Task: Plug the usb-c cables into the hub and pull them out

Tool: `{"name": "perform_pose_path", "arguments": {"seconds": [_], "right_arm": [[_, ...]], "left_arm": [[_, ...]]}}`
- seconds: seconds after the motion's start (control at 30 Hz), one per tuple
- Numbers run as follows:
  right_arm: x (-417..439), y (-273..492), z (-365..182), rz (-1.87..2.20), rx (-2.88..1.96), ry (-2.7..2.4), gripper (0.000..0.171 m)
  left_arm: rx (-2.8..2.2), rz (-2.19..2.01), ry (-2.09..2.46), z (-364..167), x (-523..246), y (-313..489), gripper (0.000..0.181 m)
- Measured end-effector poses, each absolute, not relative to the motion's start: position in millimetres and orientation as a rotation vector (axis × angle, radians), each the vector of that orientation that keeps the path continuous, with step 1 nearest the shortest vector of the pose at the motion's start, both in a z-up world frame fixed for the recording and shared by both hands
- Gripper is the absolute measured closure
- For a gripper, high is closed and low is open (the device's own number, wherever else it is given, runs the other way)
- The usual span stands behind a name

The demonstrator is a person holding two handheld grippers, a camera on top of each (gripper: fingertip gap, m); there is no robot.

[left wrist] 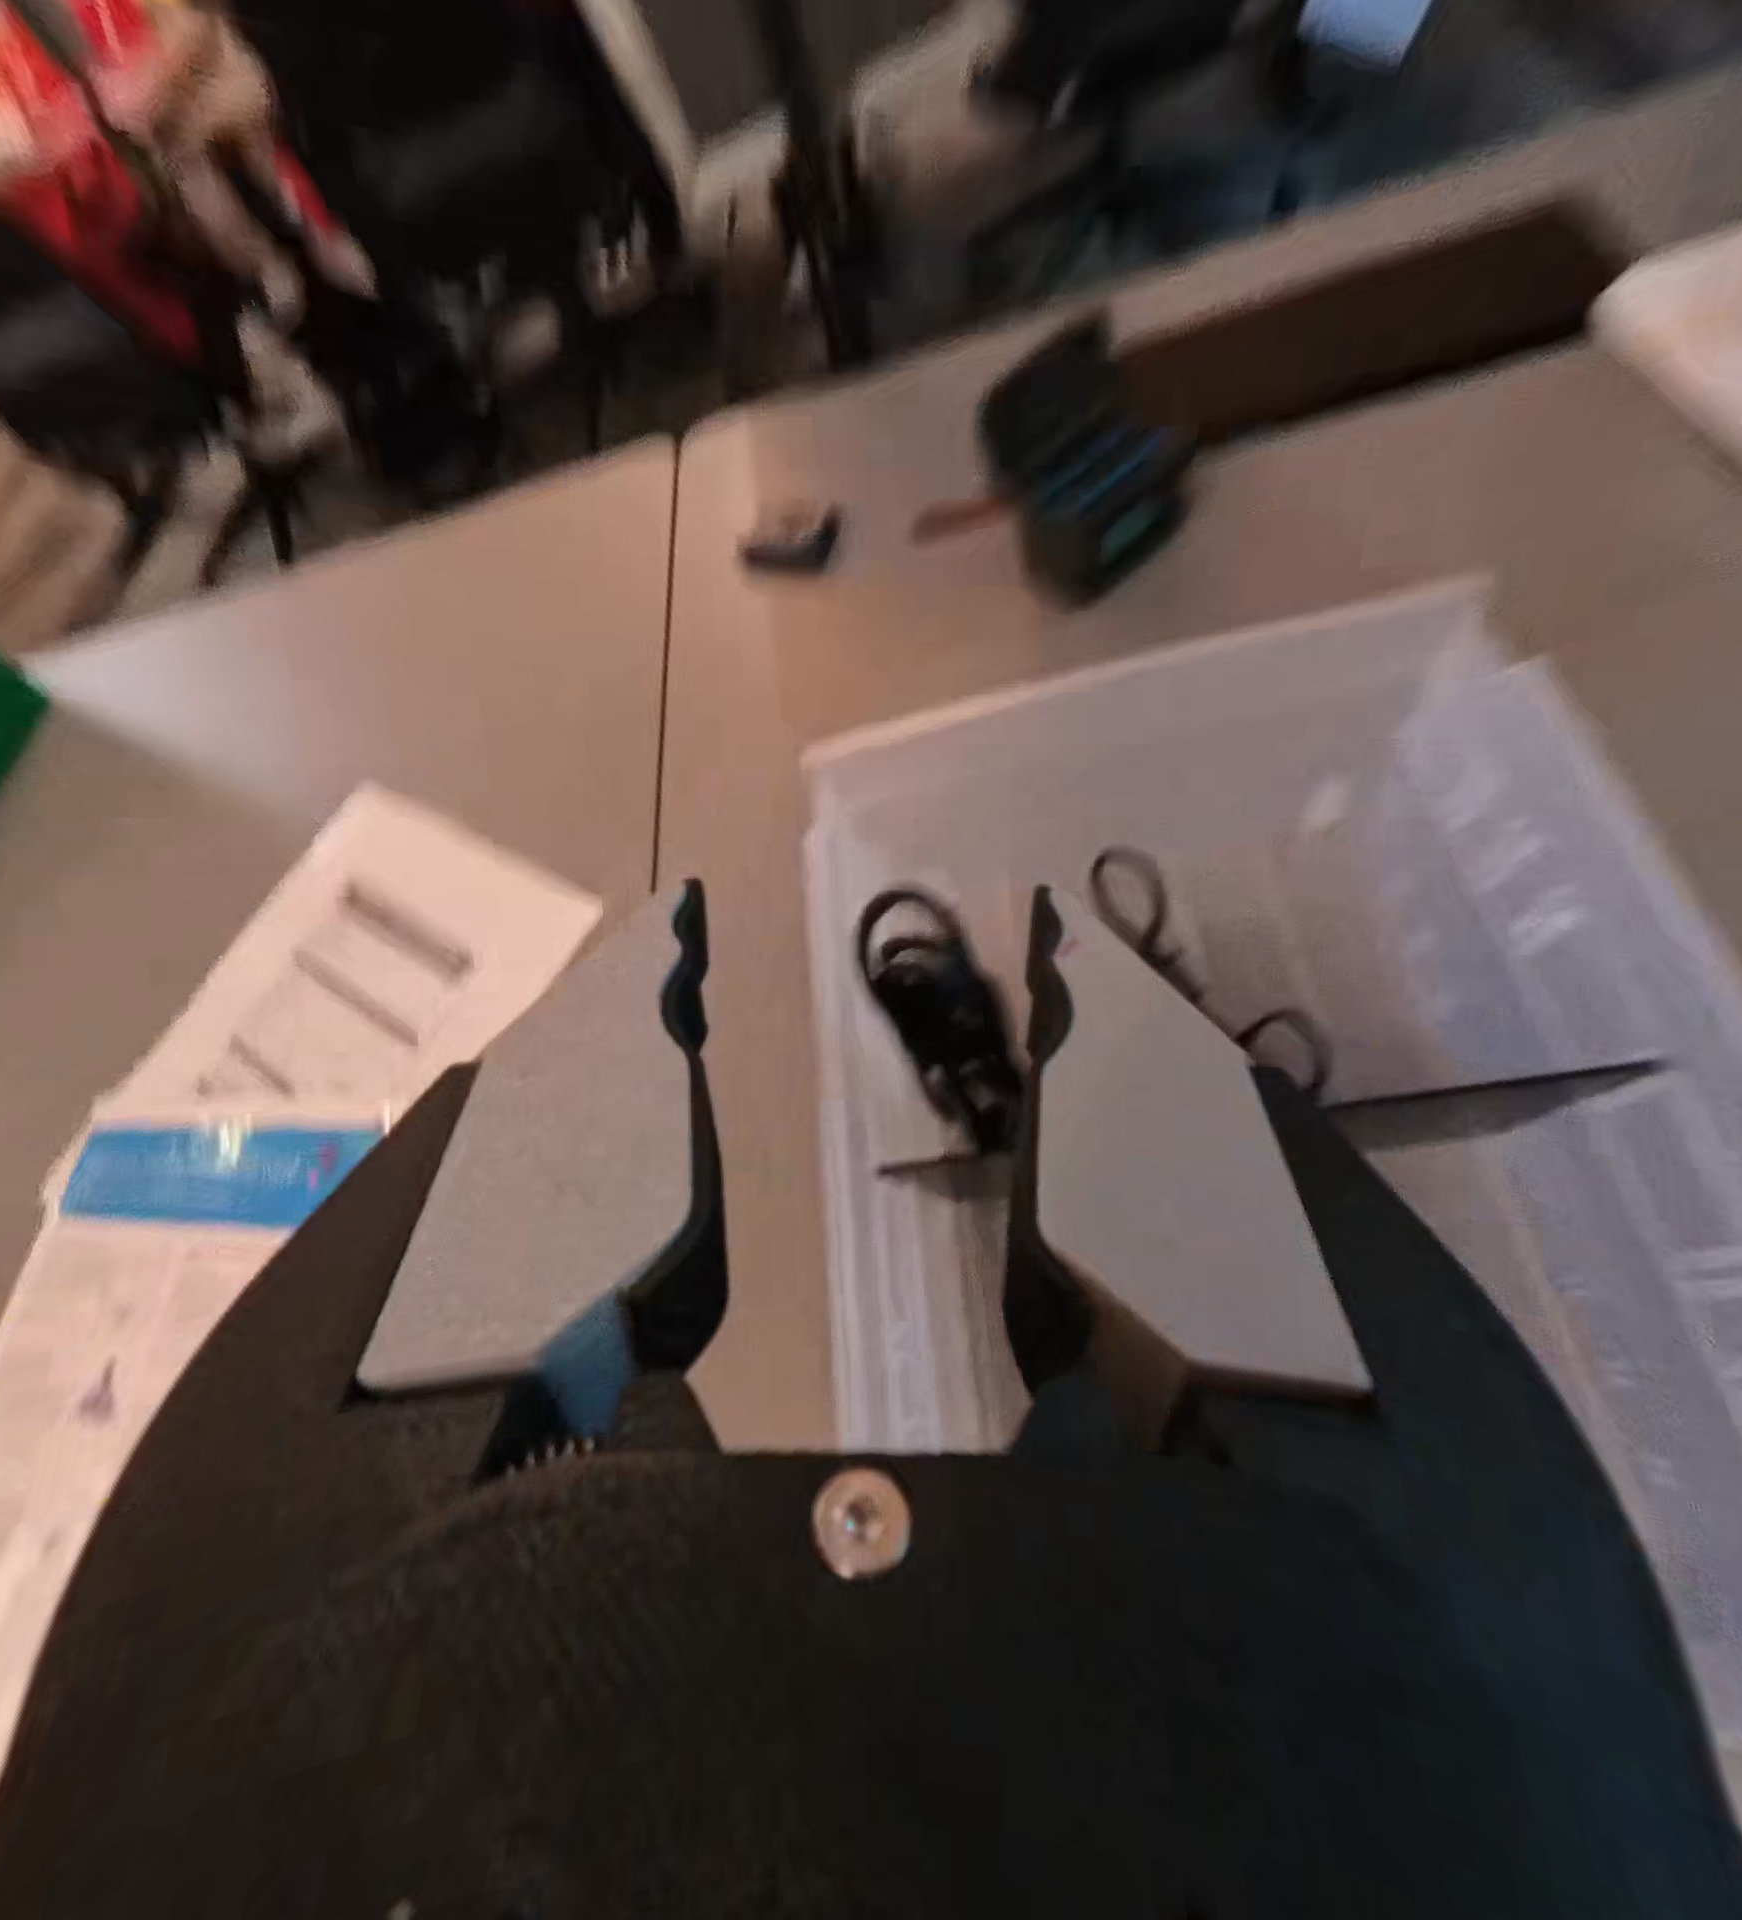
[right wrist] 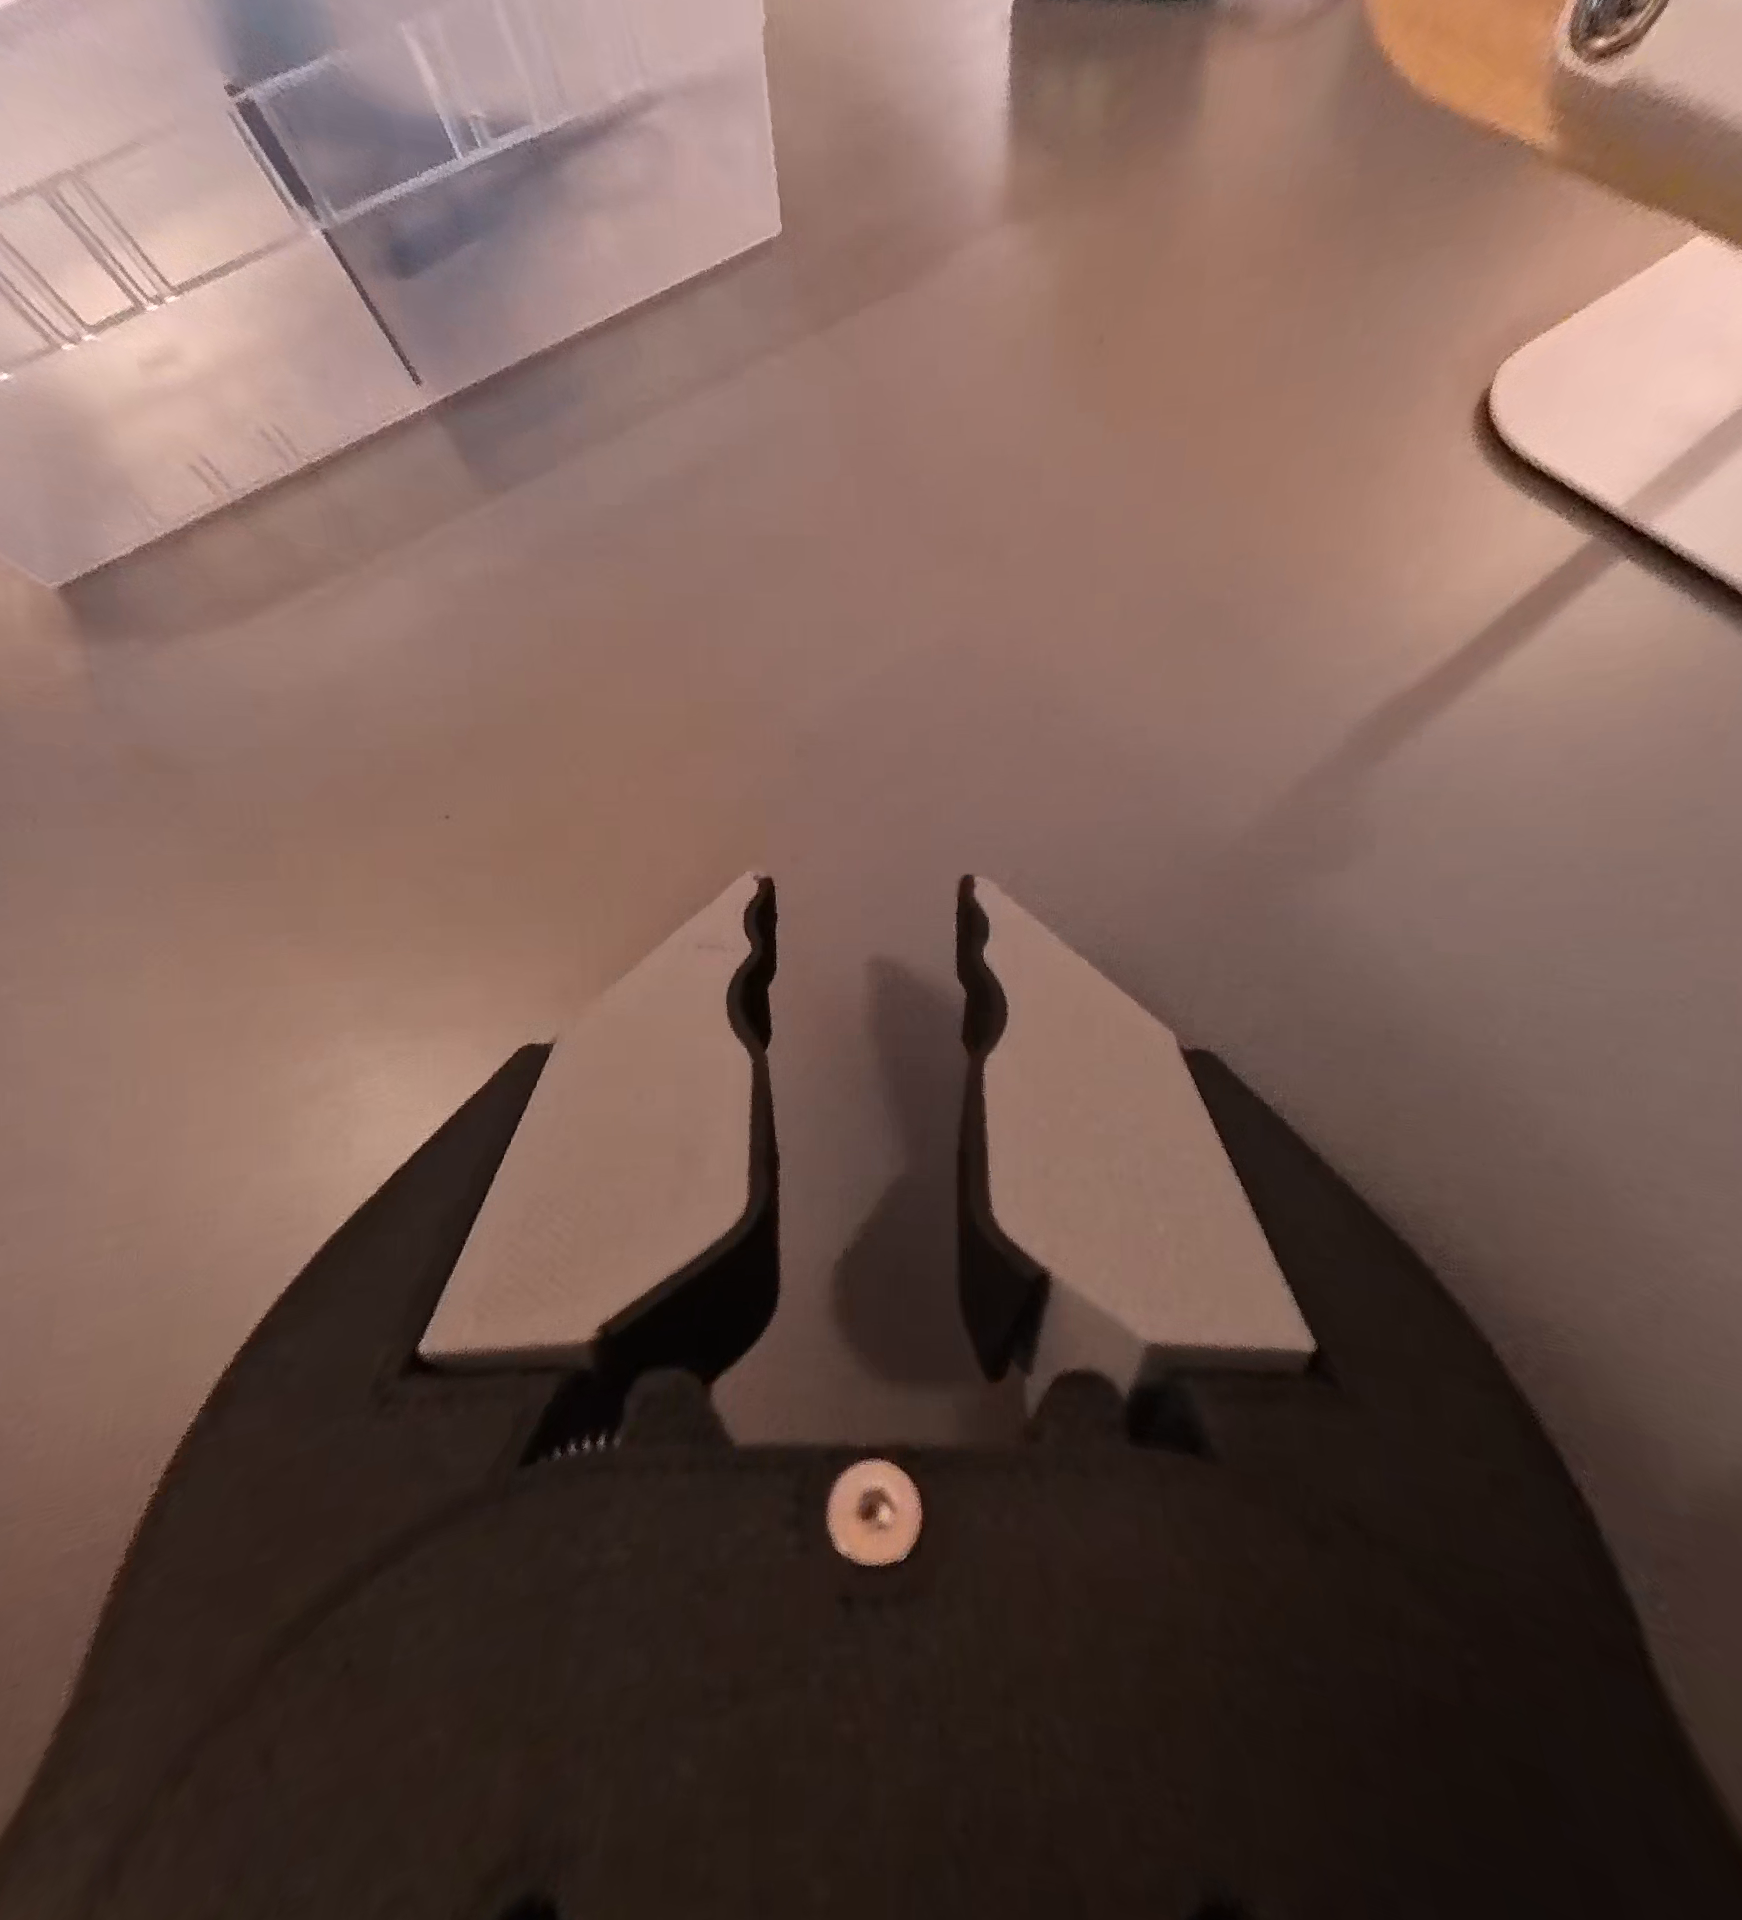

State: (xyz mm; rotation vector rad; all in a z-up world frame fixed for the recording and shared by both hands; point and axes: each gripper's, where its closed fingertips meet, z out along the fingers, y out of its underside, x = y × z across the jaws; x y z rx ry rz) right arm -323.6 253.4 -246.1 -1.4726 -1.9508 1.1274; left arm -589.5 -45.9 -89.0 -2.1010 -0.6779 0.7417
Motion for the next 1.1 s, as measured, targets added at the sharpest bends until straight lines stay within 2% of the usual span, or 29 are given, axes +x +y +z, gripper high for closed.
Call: {"name": "perform_pose_path", "arguments": {"seconds": [0.1, 0.2, 0.27, 0.3, 0.37, 0.47, 0.53, 0.57, 0.83, 0.97, 1.1], "right_arm": [[-326, 254, -249, 1.122, -1.487, -1.953, 0.139], [-327, 257, -248, 1.099, -1.475, -1.946, 0.140], [-326, 261, -249, 1.067, -1.469, -1.942, 0.141], [-326, 264, -249, 1.053, -1.467, -1.938, 0.142], [-325, 267, -249, 1.040, -1.467, -1.931, 0.143], [-325, 269, -248, 1.042, -1.469, -1.920, 0.144], [-326, 268, -248, 1.044, -1.465, -1.922, 0.144], [-326, 267, -248, 1.046, -1.459, -1.926, 0.144], [-328, 257, -246, 1.019, -1.386, -1.963, 0.142], [-325, 238, -227, 1.121, -1.279, -1.961, 0.124], [-317, 209, -187, 1.267, -1.092, -1.922, 0.104]], "left_arm": [[-2.247, 0.594, -0.806, -137, -604, -55, 0.112], [-2.230, 0.497, -0.856, -153, -608, -40, 0.116], [-2.240, 0.526, -0.846, -158, -611, -32, 0.131], [-2.264, 0.566, -0.824, -159, -612, -31, 0.153], [-2.285, 0.653, -0.798, -154, -616, -30, 0.157], [-2.173, 0.766, -0.705, -108, -615, -18, 0.160], [-2.084, 0.809, -0.618, -65, -606, -6, 0.169], [-2.048, 0.824, -0.576, -43, -599, 0, 0.180], [-1.803, 0.875, -0.302, 96, -536, 40, 0.180], [-1.752, 0.769, -0.184, 125, -487, 66, 0.179], [-1.820, 0.670, -0.009, 110, -430, 106, 0.180]]}}
